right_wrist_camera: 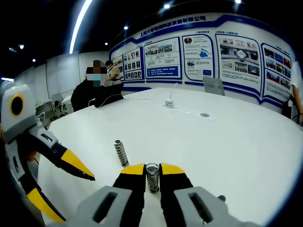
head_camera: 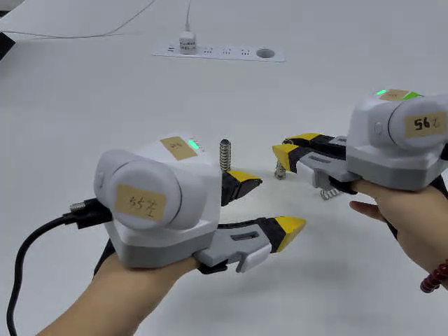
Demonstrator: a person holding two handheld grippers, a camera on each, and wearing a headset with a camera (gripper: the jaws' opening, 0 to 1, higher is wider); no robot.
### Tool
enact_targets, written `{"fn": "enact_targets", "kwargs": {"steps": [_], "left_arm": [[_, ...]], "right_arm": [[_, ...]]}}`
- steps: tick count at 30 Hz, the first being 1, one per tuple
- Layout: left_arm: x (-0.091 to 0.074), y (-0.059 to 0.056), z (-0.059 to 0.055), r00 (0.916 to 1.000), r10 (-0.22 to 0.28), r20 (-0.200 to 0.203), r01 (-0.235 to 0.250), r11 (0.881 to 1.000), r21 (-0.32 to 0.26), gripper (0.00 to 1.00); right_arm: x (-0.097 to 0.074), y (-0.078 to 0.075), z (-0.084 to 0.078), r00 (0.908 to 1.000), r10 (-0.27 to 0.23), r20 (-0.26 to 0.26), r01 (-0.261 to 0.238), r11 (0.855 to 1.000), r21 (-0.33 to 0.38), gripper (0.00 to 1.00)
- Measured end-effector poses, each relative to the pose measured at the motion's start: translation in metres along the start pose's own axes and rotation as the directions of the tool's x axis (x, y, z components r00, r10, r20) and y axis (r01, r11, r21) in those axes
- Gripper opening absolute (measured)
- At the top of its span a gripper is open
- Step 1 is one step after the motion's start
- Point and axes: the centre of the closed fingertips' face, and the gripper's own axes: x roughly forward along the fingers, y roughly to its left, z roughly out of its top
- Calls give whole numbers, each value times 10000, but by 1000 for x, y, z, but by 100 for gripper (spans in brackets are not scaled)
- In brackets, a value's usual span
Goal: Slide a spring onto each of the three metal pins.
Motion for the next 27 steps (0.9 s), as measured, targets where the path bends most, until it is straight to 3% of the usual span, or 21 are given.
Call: {"fn": "enact_targets", "kwargs": {"steps": [10,21,27], "left_arm": [[0,3,-2,9999,115,-49,-115,9999,28,44],[1,3,-5,9998,94,-179,-90,9997,241,45],[1,3,-5,9997,156,-176,-151,9995,272,45]], "right_arm": [[2,1,-10,9996,-51,-284,54,9999,104,12],[3,1,-10,9996,-12,-267,24,9990,451,13],[1,1,-4,9999,71,-151,-64,9991,424,20]]}}
